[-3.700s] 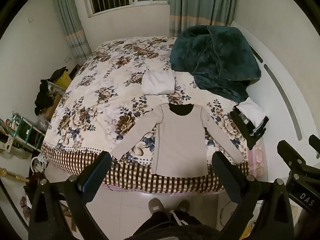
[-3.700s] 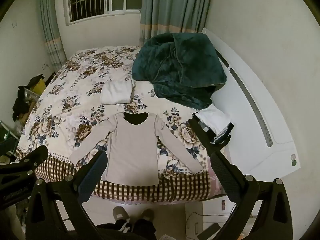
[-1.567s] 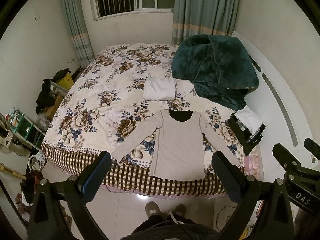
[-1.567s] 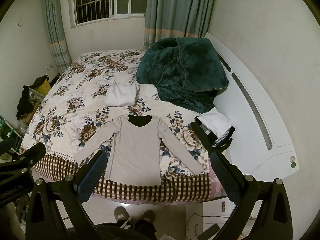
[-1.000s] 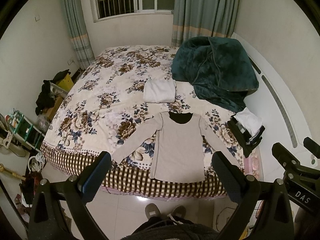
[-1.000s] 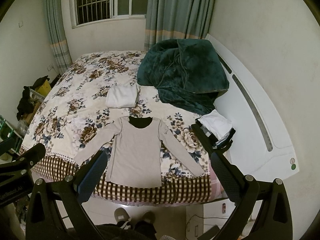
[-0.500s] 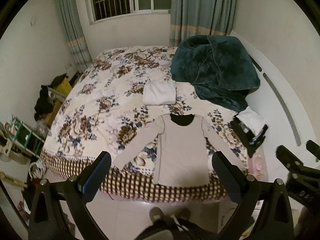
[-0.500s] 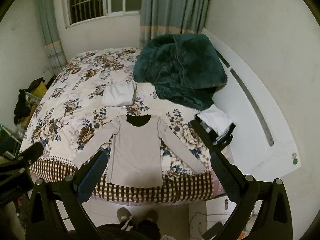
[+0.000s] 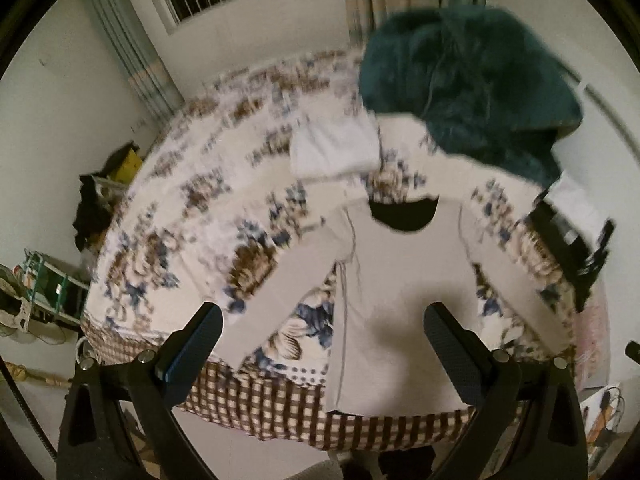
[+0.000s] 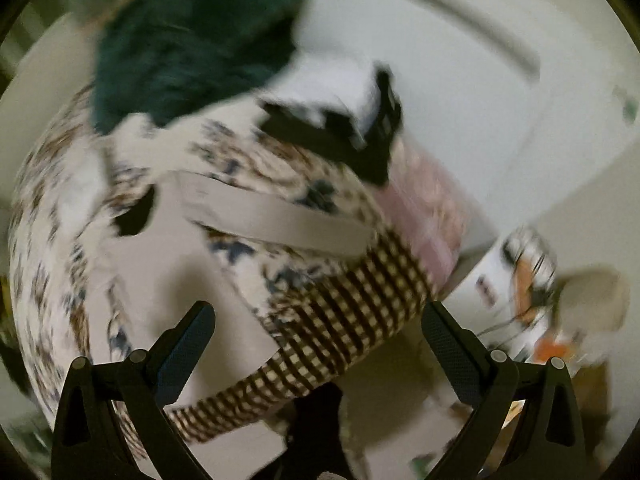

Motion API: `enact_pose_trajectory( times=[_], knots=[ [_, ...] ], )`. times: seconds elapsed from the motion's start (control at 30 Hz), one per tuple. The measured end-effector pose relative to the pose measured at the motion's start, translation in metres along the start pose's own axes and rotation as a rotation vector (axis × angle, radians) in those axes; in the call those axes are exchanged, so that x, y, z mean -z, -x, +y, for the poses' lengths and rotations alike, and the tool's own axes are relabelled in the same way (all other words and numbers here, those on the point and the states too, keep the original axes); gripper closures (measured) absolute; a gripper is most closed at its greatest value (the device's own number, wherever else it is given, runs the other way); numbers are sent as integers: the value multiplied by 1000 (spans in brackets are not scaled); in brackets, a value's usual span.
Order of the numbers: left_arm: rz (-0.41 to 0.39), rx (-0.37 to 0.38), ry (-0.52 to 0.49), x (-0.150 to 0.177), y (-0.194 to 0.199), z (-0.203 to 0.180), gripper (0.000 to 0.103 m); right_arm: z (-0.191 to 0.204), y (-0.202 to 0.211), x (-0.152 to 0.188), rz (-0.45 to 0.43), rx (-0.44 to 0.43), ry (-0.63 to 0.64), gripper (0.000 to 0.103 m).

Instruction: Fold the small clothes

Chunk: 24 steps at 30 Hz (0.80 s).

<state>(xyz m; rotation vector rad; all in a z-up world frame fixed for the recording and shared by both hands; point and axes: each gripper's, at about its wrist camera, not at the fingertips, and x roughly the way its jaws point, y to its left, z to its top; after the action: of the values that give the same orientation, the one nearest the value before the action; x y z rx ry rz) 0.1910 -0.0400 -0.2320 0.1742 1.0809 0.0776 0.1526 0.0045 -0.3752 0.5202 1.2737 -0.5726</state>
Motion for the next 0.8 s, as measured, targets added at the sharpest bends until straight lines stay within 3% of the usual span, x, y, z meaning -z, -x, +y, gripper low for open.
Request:
enact_pose_trajectory(
  times=[0.2,0.37,0.47,0.53,0.57,0.6,0.63,0.67,0.7,0.8],
  knots=[
    [176,-71,-30,12,-131,-54,0,-76,-189,-35,164,-29,-284,1],
    [284,-94,-23,30,-224,-76,0,-106,-293,-39,219,-4,-427,2],
    [338,-112,-15,39,-269,-81,0,-112,-351,-39,267,-9,-467,13],
    [353,-113,-8,42,-290,-84,0,-107,-370,-38,269,-26,-461,33],
    [358,-113,-6,42,-299,-84,0,-101,-375,-38,254,-14,-444,38],
    [357,-108,-2,45,-306,-80,0,-96,-373,-38,232,0,-429,54],
    [355,-102,1,45,-310,-79,0,-88,-370,-38,190,13,-405,81],
    [355,-99,1,45,-314,-77,0,-77,-364,-38,151,37,-373,94],
    [358,-93,3,45,-318,-74,0,-65,-355,-37,120,55,-343,99],
    [348,-78,39,47,-314,-51,0,-18,-325,-35,37,47,-228,99]
  ],
)
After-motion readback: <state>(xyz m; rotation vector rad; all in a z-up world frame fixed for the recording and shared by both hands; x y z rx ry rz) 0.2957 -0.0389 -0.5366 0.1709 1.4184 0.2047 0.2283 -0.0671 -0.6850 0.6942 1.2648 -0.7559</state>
